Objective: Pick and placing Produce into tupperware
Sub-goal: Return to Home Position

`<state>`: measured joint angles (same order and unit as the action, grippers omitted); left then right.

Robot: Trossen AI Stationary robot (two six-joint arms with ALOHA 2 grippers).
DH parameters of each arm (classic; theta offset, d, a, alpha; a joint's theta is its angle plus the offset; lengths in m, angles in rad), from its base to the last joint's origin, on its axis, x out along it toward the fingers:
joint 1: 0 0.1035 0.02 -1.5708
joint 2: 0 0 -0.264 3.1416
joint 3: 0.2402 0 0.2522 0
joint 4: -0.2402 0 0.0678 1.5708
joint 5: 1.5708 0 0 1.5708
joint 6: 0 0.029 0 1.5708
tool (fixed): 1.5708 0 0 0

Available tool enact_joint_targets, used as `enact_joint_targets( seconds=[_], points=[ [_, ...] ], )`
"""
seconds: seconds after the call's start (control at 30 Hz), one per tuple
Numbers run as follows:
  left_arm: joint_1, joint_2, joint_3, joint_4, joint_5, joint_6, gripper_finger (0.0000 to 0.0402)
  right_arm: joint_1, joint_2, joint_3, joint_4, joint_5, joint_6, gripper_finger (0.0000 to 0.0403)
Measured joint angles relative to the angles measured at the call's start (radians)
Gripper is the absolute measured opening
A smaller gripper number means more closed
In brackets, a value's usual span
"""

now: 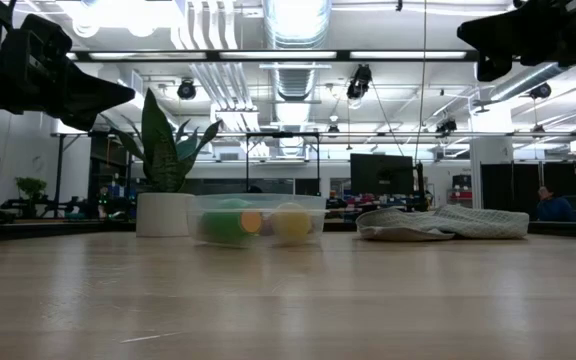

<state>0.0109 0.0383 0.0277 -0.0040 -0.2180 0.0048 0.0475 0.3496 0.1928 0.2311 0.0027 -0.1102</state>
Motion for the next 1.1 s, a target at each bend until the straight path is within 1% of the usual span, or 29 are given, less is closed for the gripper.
enact_joint_targets(
  seconds=[0.03, 0.1, 0.17, 0.27, 0.33, 0.5, 0.77, 0.87, 1.1],
  points=[
    [0.0, 0.0, 0.0, 0.0, 0.0, 0.0, 0.0, 0.0, -0.001, 0.0, -0.007, 0.007, -0.003, 0.0023],
    [0.0, 0.001, 0.0, -0.001, -0.001, 0.0, 0.0, 0.0, -0.002, 0.0, -0.014, 0.019, -0.003, 0.0012],
    [0.0, 0.001, 0.0, -0.001, -0.001, 0.0, 0.0, 0.0, -0.008, 0.0, -0.031, 0.046, -0.003, 0.0009],
    [0.0, 0.001, 0.0, -0.002, -0.002, 0.0, 0.0, 0.0, -0.027, 0.0, -0.104, 0.094, -0.006, 0.0008],
    [0.0, 0.001, 0.0, -0.002, -0.002, 0.0, 0.0, 0.0, -0.047, 0.0, -0.148, 0.102, 0.009, 0.0008],
    [0.0, 0.003, 0.0, -0.002, -0.018, 0.0, 0.0, 0.0, -0.121, -0.017, -0.168, 0.083, 0.016, 0.0008],
    [0.0, 0.007, 0.0, -0.002, -0.023, 0.0, 0.0, 0.0, -0.283, -0.152, -0.142, 0.077, 0.061, 0.0008],
    [0.0, 0.012, 0.0, -0.002, -0.023, 0.0, 0.0, 0.0, -0.342, -0.168, -0.163, 0.074, 0.065, 0.0008],
    [0.0, 0.012, 0.0, -0.002, -0.022, 0.0, 0.0, -0.001, -0.338, -0.17, -0.221, 0.047, 0.069, 0.0008]
  ],
)
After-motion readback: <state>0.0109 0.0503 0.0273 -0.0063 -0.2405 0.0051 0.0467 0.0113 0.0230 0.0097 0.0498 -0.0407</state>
